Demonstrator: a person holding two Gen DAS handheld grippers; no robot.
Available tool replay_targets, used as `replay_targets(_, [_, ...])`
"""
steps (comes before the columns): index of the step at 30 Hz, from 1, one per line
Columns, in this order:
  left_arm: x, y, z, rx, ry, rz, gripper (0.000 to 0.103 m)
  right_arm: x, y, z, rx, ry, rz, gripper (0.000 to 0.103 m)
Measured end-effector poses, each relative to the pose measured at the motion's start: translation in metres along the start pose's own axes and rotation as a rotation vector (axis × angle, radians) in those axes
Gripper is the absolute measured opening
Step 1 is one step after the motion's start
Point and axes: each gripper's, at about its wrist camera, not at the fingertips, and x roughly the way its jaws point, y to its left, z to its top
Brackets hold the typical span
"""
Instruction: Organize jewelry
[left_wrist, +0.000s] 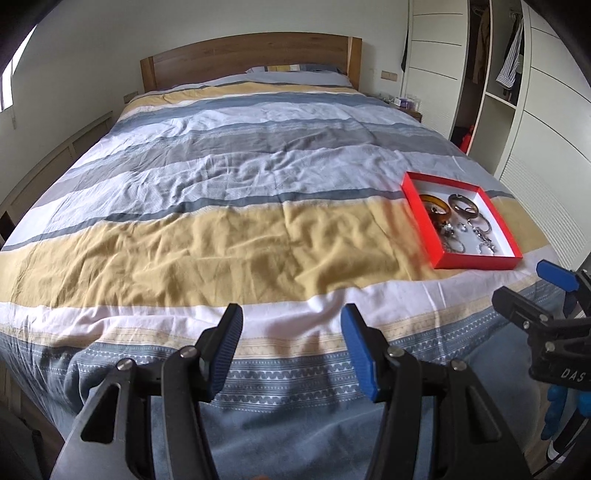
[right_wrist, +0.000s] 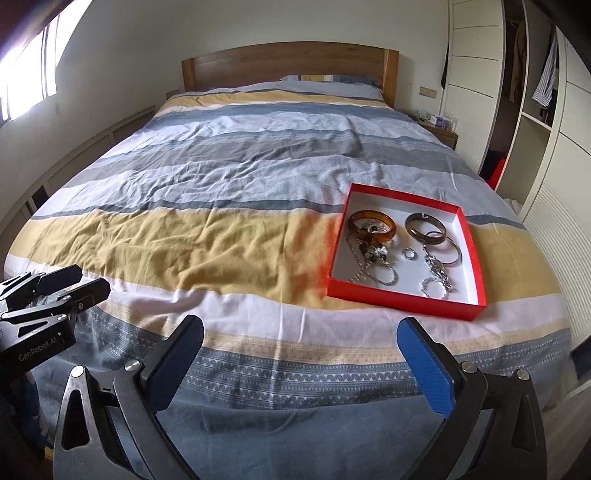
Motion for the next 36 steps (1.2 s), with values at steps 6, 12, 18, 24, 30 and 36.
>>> replay_targets(6, [0.002, -0.004, 0.000, -0.010, 0.002, 0.006, 0.053, 0.004, -0.012, -0.006, 0.016, 0.007, -0.011, 0.102])
replay_targets(12, [0.009, -0.006, -0.001, -0.018, 0.019, 0.029, 0.053, 0.011, -0.020, -0.009, 0.028, 0.014, -0.019, 0.102])
replay_targets(18, [0.018, -0.008, -0.001, -0.023, 0.039, 0.041, 0.053, 0.020, -0.021, -0.010, 0.022, 0.031, -0.014, 0.102])
replay_targets(24, [0.022, -0.009, -0.001, -0.027, 0.046, 0.043, 0.053, 0.027, -0.023, -0.011, 0.022, 0.047, -0.013, 0.102])
replay_targets(30, [0.028, -0.009, -0.002, -0.033, 0.054, 0.051, 0.053, 0.027, -0.023, -0.010, 0.017, 0.048, -0.018, 0.102])
replay_targets(36, [0.032, -0.009, -0.005, -0.029, 0.067, 0.058, 0.053, 0.027, -0.027, -0.011, 0.019, 0.047, -0.035, 0.102])
